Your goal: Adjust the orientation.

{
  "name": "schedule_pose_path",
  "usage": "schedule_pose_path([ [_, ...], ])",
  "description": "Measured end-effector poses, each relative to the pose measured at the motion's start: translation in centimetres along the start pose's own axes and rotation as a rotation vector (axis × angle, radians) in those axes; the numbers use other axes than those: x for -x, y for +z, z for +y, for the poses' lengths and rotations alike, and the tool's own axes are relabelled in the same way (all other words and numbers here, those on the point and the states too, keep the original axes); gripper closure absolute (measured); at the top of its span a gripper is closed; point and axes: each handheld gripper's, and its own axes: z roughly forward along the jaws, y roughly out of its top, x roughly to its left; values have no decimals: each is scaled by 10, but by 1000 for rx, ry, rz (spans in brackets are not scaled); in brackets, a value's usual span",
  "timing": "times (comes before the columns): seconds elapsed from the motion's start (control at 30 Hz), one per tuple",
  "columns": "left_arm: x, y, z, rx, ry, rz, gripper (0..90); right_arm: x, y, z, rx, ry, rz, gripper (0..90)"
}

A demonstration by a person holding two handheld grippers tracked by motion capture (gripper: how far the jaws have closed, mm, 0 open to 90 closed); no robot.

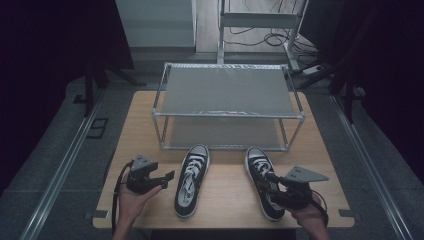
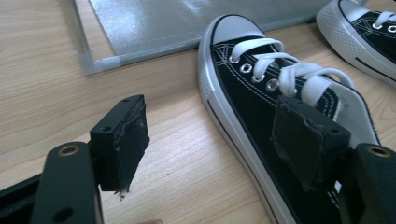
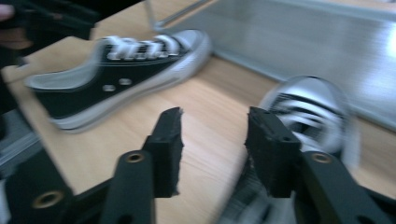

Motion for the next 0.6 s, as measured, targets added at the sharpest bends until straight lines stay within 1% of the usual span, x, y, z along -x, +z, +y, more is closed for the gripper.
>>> schedule_pose_path([
  [0.07,2,0,0,-4,9,-8,271,-11,10,2,-10,-14,44,653],
  [0.1,2,0,0,-4,9,-8,270,-11,10,2,-10,-14,44,653],
  [0.13,3,1,0,-12,14,-7,269,-23,23,2,-32,-35,76,725],
  [0.2,3,0,1,-15,15,-11,269,-31,32,2,-48,-53,90,782],
  [0.23,4,0,1,-16,15,-13,269,-37,39,2,-65,-68,100,811],
  [0.27,4,0,1,-17,13,-15,269,-41,43,2,-72,-78,107,827],
  [0.3,4,0,1,-17,15,-17,270,-48,51,2,-83,-87,124,851],
  [0.37,5,0,1,-20,21,-21,269,-59,63,3,-95,-102,140,875],
  [0.43,6,-1,2,-22,25,-23,269,-70,79,1,-118,-130,149,885],
  [0.5,6,-2,2,-22,25,-25,269,-78,95,-2,-149,-147,167,890],
  [0.57,5,-3,2,-20,21,-23,269,-88,116,-6,-184,-169,188,893],
  [0.6,5,-4,2,-18,16,-21,269,-91,122,-8,-195,-175,197,895],
])
